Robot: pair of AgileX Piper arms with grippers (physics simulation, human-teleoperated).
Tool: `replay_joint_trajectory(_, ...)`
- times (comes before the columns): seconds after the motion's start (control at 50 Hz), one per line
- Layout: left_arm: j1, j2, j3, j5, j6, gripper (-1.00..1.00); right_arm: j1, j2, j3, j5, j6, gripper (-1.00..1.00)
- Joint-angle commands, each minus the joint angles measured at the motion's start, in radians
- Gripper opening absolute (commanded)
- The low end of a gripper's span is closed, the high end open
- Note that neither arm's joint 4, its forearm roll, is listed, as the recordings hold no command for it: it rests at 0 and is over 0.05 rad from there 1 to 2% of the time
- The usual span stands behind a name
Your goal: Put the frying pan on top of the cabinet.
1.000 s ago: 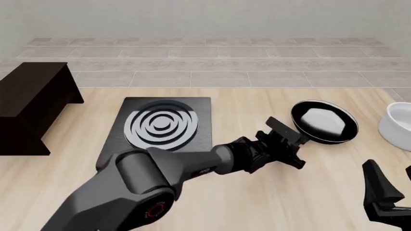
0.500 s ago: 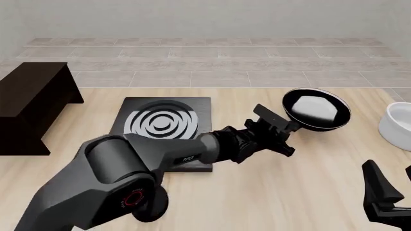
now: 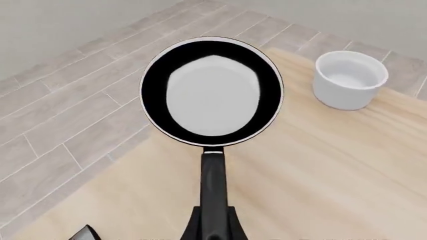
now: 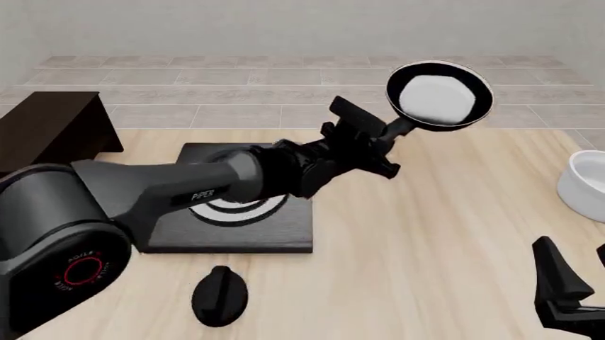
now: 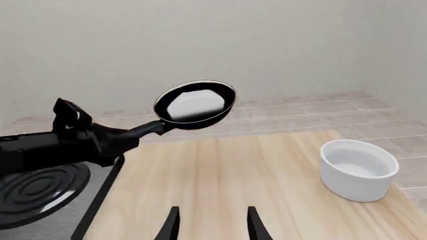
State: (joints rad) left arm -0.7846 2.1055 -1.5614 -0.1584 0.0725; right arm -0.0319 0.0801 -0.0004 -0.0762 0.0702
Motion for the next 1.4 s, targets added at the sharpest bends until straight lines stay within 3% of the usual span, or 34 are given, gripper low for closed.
replay_joint_trajectory(0.02,0.069,-0.174,0.070,0.001,0.074,-1.00,0.001,-0.004,0.000,0.003,-0.003,1.00)
replay_joint_trajectory(0.38,0.190,-0.398,0.247,0.014,0.104,-1.00,0.007,0.011,-0.001,-0.010,-0.009,1.00)
replay_joint_trajectory(0.7,0.311,-0.554,0.340,0.069,0.111,-1.00,0.007,0.006,-0.016,0.010,-0.008,1.00)
replay_joint_trajectory(1.4,0.660,-0.878,0.608,0.166,0.079,-1.00,0.019,0.021,-0.018,0.003,-0.018,1.00)
